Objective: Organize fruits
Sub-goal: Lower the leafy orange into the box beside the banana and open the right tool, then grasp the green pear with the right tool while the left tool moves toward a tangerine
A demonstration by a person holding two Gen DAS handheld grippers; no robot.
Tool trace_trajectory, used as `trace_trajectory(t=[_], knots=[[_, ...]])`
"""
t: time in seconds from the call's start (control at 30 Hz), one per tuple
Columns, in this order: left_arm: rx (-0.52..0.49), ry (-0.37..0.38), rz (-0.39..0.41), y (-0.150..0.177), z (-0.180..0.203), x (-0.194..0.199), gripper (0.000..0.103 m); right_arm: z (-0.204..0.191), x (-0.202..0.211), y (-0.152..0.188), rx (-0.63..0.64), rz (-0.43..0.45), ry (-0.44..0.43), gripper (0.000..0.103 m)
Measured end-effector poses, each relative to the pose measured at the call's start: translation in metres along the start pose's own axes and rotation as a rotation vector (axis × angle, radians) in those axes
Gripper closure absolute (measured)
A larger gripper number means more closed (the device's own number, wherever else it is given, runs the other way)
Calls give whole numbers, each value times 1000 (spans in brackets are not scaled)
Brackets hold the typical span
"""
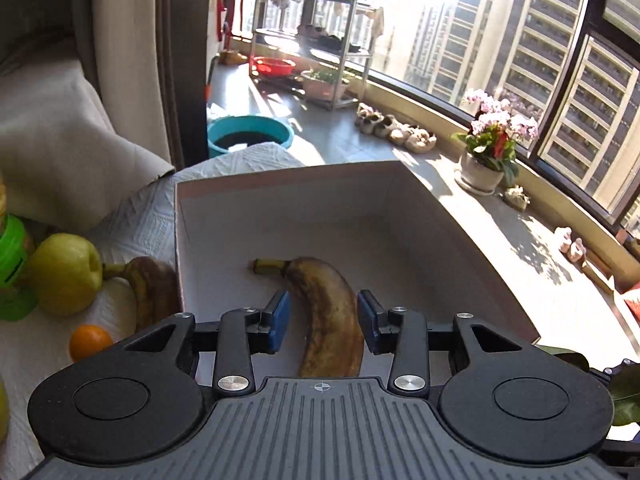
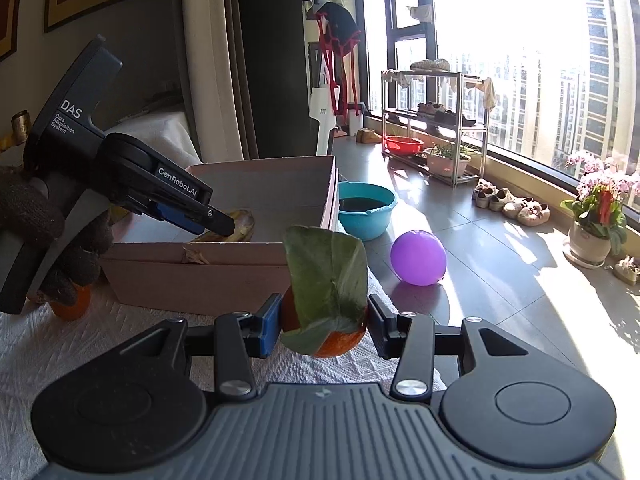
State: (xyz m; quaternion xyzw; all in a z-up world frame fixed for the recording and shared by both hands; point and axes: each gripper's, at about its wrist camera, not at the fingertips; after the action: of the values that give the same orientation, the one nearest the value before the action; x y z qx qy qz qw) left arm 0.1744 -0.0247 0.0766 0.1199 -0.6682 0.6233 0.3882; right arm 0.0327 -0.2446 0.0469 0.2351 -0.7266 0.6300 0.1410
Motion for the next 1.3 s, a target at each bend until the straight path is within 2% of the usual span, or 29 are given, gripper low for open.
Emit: trace_trajectory(t=[0.1,0.23,0.37,0.5,0.6,0.7,0.77,0.8,0.9,1.0,1.07,1.13,1.23,1.3], knots=[[51,18,118,4,-14,43,61,-2,3,-6,0,2,-7,59],[67,-40,212,31,-31,91,61,-17,3,-32,21,12,-83,59],[66,-101,225,69,-46,117,61,-43,-31,-74,12,-73,-160,59],[84,-117,215,96,-64,124,61,-79,-87,-111,-6,-181,-207,59],[119,-121,212,114,-84,128,61,-101,-124,-124,-22,-282,-247,58],[155,-120,235,129,-103,132,61,-114,-135,-123,13,-308,-206,53],[183,-131,268,134,-114,138,61,-116,-135,-126,32,-287,-144,40],[201,-135,286,137,-119,141,61,-114,-136,-126,23,-290,-111,39],[262,-151,331,143,-134,149,61,-101,-148,-122,-49,-362,-53,37],[285,-211,322,148,-145,153,62,-90,-168,-109,-162,-458,-12,37],[301,-246,308,152,-153,152,62,-85,-177,-102,-246,-499,-30,37],[324,-262,298,155,-161,151,62,-86,-177,-99,-295,-495,-32,36],[348,-275,280,159,-168,149,62,-92,-174,-102,-276,-468,-37,39],[347,-261,280,160,-169,147,62,-93,-172,-105,-250,-460,-98,36]])
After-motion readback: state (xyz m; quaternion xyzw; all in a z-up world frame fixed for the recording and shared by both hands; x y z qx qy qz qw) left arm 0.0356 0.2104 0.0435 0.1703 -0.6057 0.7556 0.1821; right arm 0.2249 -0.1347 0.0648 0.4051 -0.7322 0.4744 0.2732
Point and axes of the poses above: each gripper's, at about its wrist camera, not at the fingertips, and x roughly against the way its jaws point, z to its right, y to its underside, and after that the axes turned 6 degrees about -x, right-handed
